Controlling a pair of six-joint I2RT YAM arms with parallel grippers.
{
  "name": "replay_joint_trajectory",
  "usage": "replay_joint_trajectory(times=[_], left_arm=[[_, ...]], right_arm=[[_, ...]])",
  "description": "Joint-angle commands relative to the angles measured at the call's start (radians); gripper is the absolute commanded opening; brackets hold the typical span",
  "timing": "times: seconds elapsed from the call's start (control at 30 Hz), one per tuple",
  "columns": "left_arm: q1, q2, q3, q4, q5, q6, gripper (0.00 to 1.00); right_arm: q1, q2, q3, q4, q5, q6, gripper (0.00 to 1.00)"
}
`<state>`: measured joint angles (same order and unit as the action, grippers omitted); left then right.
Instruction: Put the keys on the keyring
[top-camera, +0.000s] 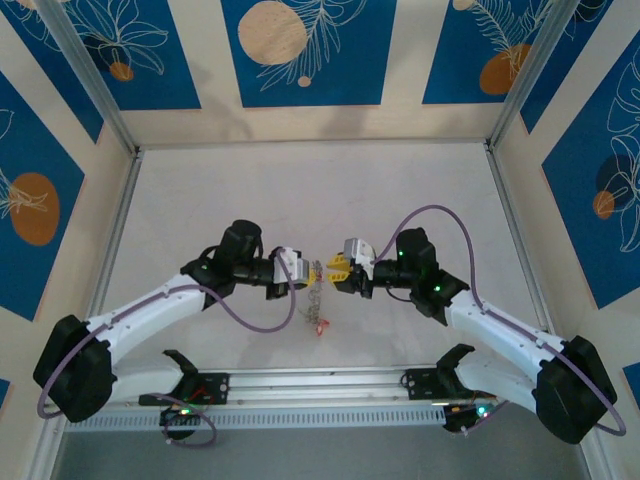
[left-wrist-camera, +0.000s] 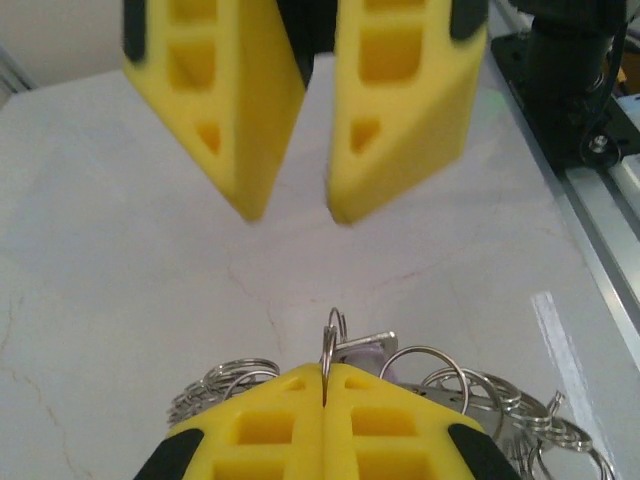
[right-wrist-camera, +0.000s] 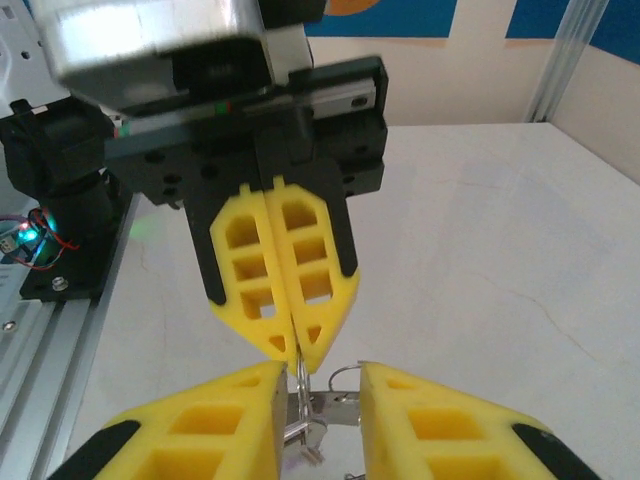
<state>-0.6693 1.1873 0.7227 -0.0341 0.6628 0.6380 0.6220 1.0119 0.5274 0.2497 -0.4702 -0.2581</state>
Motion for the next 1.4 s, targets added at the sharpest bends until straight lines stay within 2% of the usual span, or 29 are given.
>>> replay_joint_trajectory(times=[0.0,0.5,0.9,1.07,1.37], left_arm=[[0.01,-0.028,0.01,0.077,0.086,-0.03,0.0],[0.01,-0.023,0.012,0.136,0.128,-0.072,0.0],[0.01,-0.007,0.009,0.136,0.131,-0.075,0.0],[0.01,0.004,0.005,0.117,0.113,-0.066,0.0],[0.013,0.025,0.0,0.031,0.034,-0.016,0.0]], right_arm=[[-0.003,0.014,-0.015,-0.005,-0.04,-0.01,0.3],[-0.001,0.079,-0.004,0.027,-0.084,-0.001,0.28],[0.005,0.1,0.025,0.049,-0.107,0.003,0.14],[0.008,0.078,0.015,0.056,-0.108,-0.004,0.0],[0.01,-0.004,-0.005,0.023,-0.06,-0.024,0.0]])
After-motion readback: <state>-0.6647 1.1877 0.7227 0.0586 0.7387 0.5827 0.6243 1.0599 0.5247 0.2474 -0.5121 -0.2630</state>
